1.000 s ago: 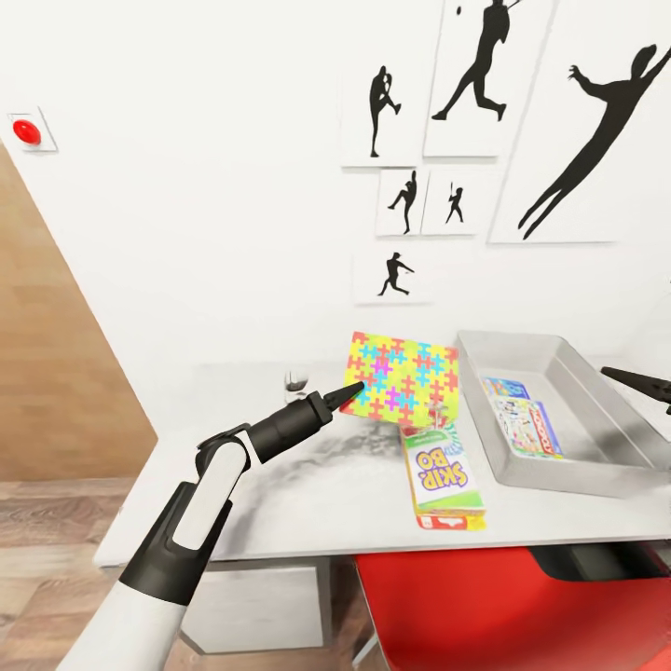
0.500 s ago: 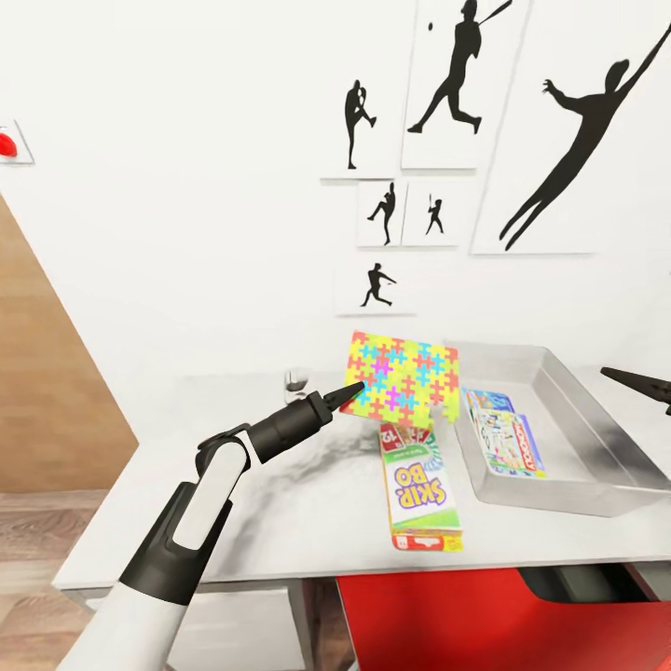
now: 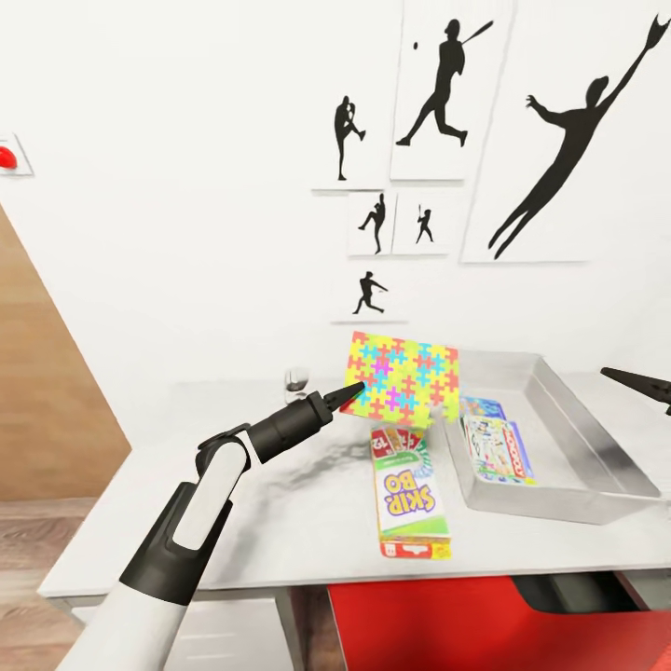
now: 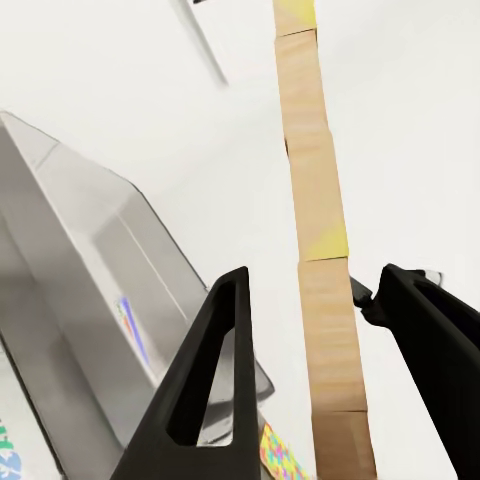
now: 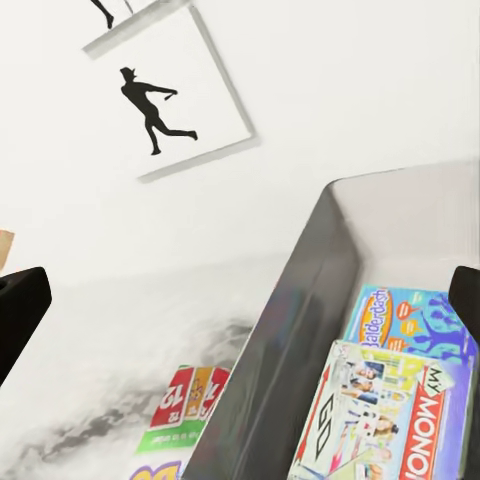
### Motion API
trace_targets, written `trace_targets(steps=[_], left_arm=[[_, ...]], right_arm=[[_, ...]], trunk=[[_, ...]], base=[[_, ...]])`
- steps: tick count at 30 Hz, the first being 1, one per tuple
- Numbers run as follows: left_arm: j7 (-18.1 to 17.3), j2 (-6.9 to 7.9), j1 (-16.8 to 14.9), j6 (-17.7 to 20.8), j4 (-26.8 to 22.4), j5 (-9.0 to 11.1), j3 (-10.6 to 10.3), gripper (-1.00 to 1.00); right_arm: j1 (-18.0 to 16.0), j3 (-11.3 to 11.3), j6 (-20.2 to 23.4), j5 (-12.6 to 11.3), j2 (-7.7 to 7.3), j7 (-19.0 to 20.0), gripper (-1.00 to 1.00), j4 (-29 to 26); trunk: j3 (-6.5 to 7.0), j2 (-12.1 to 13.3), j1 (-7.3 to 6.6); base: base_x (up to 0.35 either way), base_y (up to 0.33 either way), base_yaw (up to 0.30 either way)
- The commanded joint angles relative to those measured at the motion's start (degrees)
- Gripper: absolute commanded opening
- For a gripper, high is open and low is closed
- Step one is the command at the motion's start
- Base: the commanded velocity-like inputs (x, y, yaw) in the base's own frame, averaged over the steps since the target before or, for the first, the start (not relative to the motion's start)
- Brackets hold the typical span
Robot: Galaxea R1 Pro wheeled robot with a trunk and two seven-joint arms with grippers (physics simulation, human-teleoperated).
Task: Put all the toys in the child's room - the three board games (two on the bed and one on the table), the two jigsaw puzzles on the table, and the tennis ball on the table - inside the toy box on the table in the child's room.
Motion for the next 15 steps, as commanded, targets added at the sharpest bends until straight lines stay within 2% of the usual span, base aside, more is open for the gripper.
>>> trace_targets(steps=[1,8,15], left_arm=[[0.0,-0.03,0.0,0.4,0.0,0.3,0.1,-1.0],[0.1,-0.03,0.0,0.4,0.0,0.3,0.1,-1.0],[0.0,-0.03,0.0,0.4,0.0,0.3,0.1,-1.0]], right_arm=[[-0.1,-0.1,0.3,0.3,0.0,0.4,1.0,0.0],[-0.1,-0.1,0.3,0.3,-0.01,0.4,1.0,0.0],[-0.1,-0.1,0.3,0.3,-0.01,0.4,1.0,0.0]], trunk=[[0.04,0.0,0.01],[0.69,0.0,0.01],[1.35,0.0,0.01]], base=[[0.069,-0.219,0.0],[0.078,-0.235,0.0],[0.036,-0.102,0.0]])
